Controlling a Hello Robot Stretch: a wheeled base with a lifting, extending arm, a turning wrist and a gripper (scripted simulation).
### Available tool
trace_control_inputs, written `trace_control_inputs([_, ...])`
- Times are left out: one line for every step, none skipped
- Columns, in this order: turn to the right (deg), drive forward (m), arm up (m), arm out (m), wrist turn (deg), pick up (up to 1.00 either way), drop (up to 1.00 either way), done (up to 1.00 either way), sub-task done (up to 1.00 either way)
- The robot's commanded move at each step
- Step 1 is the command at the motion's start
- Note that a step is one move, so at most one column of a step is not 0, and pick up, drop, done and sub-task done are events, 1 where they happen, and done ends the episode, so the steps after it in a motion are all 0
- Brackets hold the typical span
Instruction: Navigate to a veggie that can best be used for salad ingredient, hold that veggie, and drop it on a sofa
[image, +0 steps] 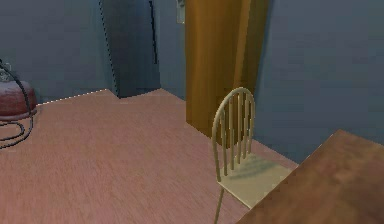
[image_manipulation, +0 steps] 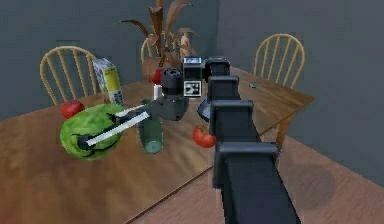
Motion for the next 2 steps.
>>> trace_control_inputs([0.0,0.0,0.0,0.0,-45.0,0.0,0.0,0.0,0.0])
trace_control_inputs([0.0,0.0,0.0,0.0,-9.0,0.0,0.0,0.0,0.0])
